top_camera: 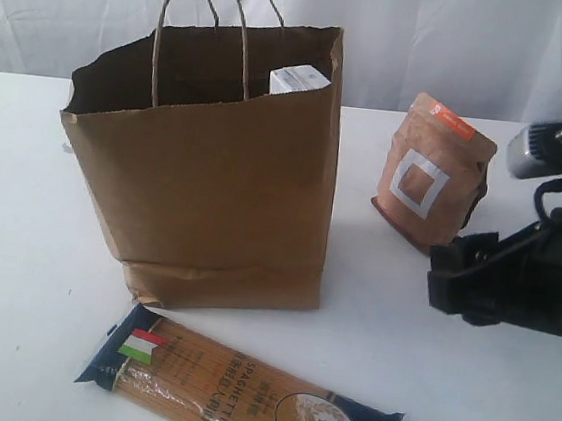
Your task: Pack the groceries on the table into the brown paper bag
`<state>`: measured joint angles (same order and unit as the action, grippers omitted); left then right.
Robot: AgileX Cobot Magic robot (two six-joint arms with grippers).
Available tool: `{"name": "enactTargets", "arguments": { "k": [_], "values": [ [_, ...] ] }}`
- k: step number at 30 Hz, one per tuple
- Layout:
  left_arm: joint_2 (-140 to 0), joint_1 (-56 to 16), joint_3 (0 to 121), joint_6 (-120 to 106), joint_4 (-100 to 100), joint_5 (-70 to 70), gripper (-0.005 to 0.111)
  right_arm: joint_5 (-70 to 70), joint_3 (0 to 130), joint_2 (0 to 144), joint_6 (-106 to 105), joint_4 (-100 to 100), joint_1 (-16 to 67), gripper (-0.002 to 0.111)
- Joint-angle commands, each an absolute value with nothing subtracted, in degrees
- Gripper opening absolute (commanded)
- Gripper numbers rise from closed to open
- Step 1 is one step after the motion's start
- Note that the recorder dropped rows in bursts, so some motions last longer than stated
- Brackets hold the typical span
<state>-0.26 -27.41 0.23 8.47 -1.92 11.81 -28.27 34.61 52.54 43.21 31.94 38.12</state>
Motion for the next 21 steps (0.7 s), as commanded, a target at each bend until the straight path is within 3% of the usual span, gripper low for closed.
{"name": "enactTargets", "arguments": {
  "k": [1, 7, 12, 21],
  "values": [
    [0.0, -27.31, 0.0, 9.01, -1.85, 11.64, 0.0, -25.1, 36.88, 51.13, 35.68, 29.92, 30.79, 0.066],
    [0.0, -27.31, 0.0, 9.01, -1.85, 11.64, 0.0, -25.02, 44.91, 55.78, 4.29, 9.8, 15.63, 0.066],
    [0.0, -27.31, 0.0, 9.01, -1.85, 11.64, 0.0, -14.48, 48.69, 66.27, -11.0, -8.08, 6.08, 0.066],
    [0.0, -27.31, 0.0, 9.01, -1.85, 11.64, 0.0, -5.0, 50.87, 84.39, -21.64, -11.31, 6.31, 0.066]
  ]
}}
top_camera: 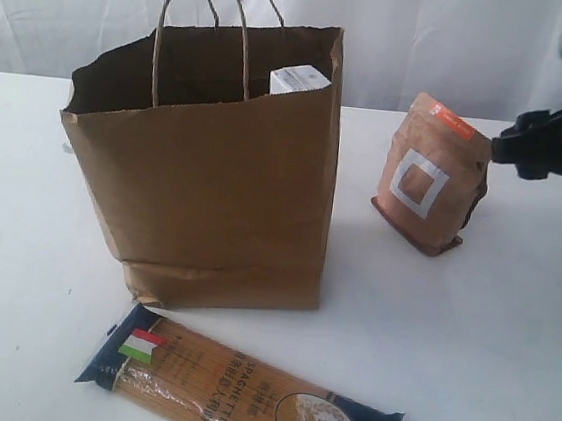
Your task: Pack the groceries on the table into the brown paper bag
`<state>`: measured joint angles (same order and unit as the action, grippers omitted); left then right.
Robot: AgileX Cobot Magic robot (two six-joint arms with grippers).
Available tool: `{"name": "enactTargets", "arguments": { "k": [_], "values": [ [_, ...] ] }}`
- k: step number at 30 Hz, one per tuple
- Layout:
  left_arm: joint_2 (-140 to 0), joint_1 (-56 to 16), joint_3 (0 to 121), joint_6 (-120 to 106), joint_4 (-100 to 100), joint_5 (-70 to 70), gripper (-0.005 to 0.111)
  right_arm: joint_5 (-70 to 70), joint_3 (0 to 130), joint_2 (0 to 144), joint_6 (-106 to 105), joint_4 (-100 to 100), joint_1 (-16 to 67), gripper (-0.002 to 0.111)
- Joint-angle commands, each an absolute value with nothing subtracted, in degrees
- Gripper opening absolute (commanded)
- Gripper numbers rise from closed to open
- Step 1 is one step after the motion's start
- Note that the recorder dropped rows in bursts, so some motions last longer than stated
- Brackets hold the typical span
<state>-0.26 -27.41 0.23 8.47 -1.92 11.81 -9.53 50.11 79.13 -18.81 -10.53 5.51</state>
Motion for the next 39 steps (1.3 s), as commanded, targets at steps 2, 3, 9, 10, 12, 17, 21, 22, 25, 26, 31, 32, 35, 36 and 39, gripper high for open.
{"name": "enactTargets", "arguments": {
  "k": [2, 3, 9, 10, 12, 17, 21, 22, 25, 26, 31, 32, 35, 36, 39],
  "values": [
    [0.0, -27.31, 0.0, 9.01, -1.85, 11.64, 0.0, -1.36, 50.87, 86.67, -21.64, -11.31, 6.86, 0.066],
    [0.0, -27.31, 0.0, 9.01, -1.85, 11.64, 0.0, 0.0, 50.87, 87.47, -21.64, -11.31, 6.89, 0.066],
    [0.0, -27.31, 0.0, 9.01, -1.85, 11.64, 0.0, 3.81, 53.13, 93.01, -21.64, -11.31, 6.99, 0.066],
    [0.0, -27.31, 0.0, 9.01, -1.85, 11.64, 0.0, 3.22, 53.94, 94.04, -21.64, -11.31, 7.18, 0.066],
    [0.0, -27.31, 0.0, 9.01, -1.85, 11.64, 0.0, 2.8, 55.35, 96.15, -21.64, -11.31, 7.84, 0.066],
    [0.0, -27.31, 0.0, 4.41, -3.59, 13.46, 0.0, 2.67, 57.9, 100.94, -21.85, -10.35, 9.45, 0.066],
    [0.0, -27.31, 0.0, 4.26, -3.59, 13.46, 0.0, 2.44, 59.1, 104.18, -21.85, -10.35, 9.95, 0.065],
    [0.0, -27.31, 0.0, 4.26, -3.59, 13.46, 0.0, 2.44, 59.29, 104.8, -21.85, -10.35, 9.95, 0.064],
    [0.0, -27.31, 0.0, 4.26, -3.59, 13.46, 0.0, 2.77, 59.96, 106.53, -21.85, -10.35, 9.95, 0.056],
    [0.0, -27.31, 0.0, 4.26, -3.59, 13.46, 0.0, 2.78, 60.06, 106.94, -21.85, -10.35, 9.95, 0.053],
    [0.0, -27.31, 0.0, 4.26, -3.59, 13.46, 0.0, 3.66, 60.11, 108.75, -21.85, -10.46, 9.95, 0.035],
    [0.0, -27.31, 0.0, 4.26, -3.59, 13.46, 0.0, 3.66, 60.11, 109.01, -21.85, -10.46, 9.95, 0.027],
    [0.0, -27.31, 0.0, 4.26, -3.59, 13.46, 0.0, 2.94, 60.11, 109.12, -21.85, -10.46, 10.17, 0.001],
    [0.0, -27.31, 0.0, 4.26, -3.59, 13.46, 0.0, 2.64, 60.11, 108.98, -21.85, -10.46, 10.28, 0.0],
    [0.0, -27.31, 0.0, 4.26, -3.59, 13.46, 0.0, 1.42, 60.11, 106.85, -21.62, -10.46, 10.79, 0.0]
  ]
}}
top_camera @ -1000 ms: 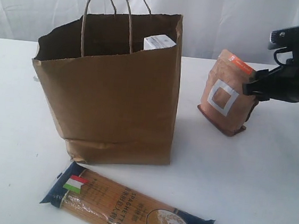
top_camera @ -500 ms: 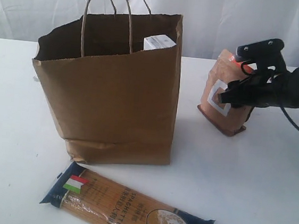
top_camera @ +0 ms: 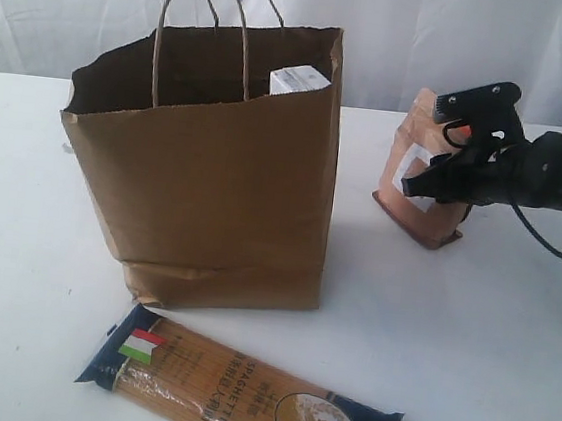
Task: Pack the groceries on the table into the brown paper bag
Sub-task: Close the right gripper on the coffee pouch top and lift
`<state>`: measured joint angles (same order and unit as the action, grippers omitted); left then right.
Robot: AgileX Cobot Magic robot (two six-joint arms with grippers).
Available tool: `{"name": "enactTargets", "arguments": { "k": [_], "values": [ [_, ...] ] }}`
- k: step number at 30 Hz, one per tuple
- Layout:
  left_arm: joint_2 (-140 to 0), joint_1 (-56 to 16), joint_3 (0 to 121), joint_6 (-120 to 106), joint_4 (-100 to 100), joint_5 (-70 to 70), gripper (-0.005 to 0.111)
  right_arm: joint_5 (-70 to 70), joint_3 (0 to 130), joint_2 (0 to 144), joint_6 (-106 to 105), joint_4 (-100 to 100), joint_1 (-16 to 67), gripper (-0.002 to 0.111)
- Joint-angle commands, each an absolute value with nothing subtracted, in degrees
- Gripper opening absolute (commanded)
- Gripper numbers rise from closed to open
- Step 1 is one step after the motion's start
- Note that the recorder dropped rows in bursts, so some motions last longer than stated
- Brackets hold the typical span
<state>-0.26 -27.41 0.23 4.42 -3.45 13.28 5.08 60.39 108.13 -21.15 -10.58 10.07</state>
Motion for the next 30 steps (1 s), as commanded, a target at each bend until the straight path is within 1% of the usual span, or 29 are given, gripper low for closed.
{"name": "enactTargets", "arguments": {
  "k": [1, 7, 15, 20, 24, 27, 30],
  "values": [
    [0.0, -27.31, 0.0, 4.26, -3.59, 13.46, 0.0, 1.15, 60.11, 105.55, -21.62, -10.46, 10.92, 0.0],
    [0.0, -27.31, 0.0, 4.26, -3.59, 13.46, 0.0, -5.49, 60.11, 94.58, -21.62, -10.59, 12.14, 0.0],
    [0.0, -27.31, 0.0, 4.26, -3.59, 13.46, 0.0, -17.58, 60.11, 78.48, -22.78, -10.46, 16.89, 0.0],
    [0.0, -27.31, 0.0, 4.26, -3.59, 13.46, 0.0, -22.14, 60.11, 68.31, -22.78, -10.46, 18.82, 0.0],
    [0.0, -27.31, 0.0, 4.26, -3.59, 13.46, 0.0, -22.89, 60.34, 61.77, -22.78, -10.46, 18.98, 0.0],
    [0.0, -27.31, 0.0, 4.26, -3.59, 13.46, 0.0, -23.6, 62.61, 58.22, -22.78, -10.46, 19.57, 0.0],
    [0.0, -27.31, 0.0, 4.29, -3.59, 13.34, 0.0, -27.13, 68.04, 57.93, -22.78, -10.46, 22.41, 0.0]
  ]
}}
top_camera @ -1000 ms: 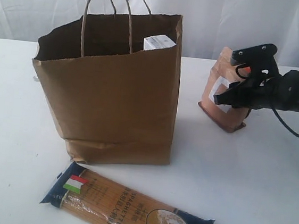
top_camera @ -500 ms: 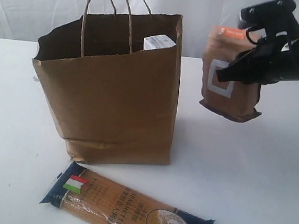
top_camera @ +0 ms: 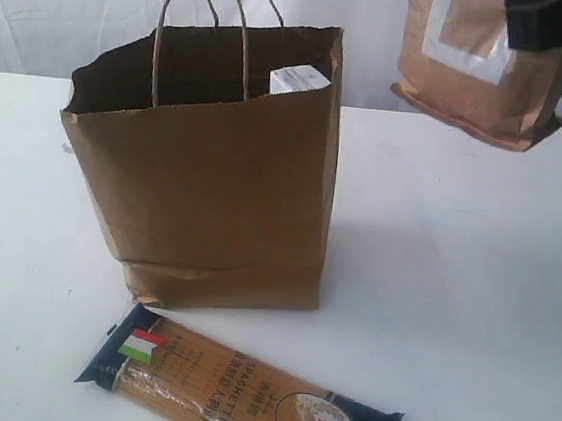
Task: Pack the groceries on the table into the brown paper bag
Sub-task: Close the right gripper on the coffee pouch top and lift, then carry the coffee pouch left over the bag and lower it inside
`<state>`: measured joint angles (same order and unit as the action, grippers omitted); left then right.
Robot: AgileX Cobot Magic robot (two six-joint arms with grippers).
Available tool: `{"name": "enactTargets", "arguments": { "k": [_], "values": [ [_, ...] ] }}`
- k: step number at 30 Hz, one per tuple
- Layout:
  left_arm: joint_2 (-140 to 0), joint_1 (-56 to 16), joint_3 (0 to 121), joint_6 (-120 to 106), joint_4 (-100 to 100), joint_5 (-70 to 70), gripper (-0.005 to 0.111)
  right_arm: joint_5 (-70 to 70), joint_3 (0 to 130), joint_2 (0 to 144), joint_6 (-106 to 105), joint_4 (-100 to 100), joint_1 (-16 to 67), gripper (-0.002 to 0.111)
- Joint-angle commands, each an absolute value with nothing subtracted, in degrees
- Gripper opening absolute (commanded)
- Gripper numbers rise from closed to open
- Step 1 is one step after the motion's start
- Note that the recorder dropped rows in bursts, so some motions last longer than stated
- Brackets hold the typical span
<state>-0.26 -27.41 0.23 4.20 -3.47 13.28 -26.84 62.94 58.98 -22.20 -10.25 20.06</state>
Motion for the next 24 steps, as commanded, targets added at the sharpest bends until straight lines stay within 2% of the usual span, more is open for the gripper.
{"name": "enactTargets", "arguments": {
  "k": [1, 8, 12, 24],
  "values": [
    [0.0, -27.31, 0.0, 4.29, -3.59, 13.34, 0.0, -27.38, 70.9, 58.48, -22.78, -10.46, 23.8, 0.0],
    [0.0, -27.31, 0.0, 4.29, -3.59, 13.34, 0.0, -32.11, 82.87, 68.45, -23.04, -10.07, 30.33, 0.0],
    [0.0, -27.31, 0.0, 4.29, -3.59, 13.34, 0.0, -33.59, 88.45, 76.8, -23.33, -2.7, 34.37, 0.0],
    [0.0, -27.31, 0.0, 4.29, -3.59, 13.34, 0.0, -33.67, 95.45, 86.58, -23.33, 1.81, 41.61, 0.0]
  ]
}}
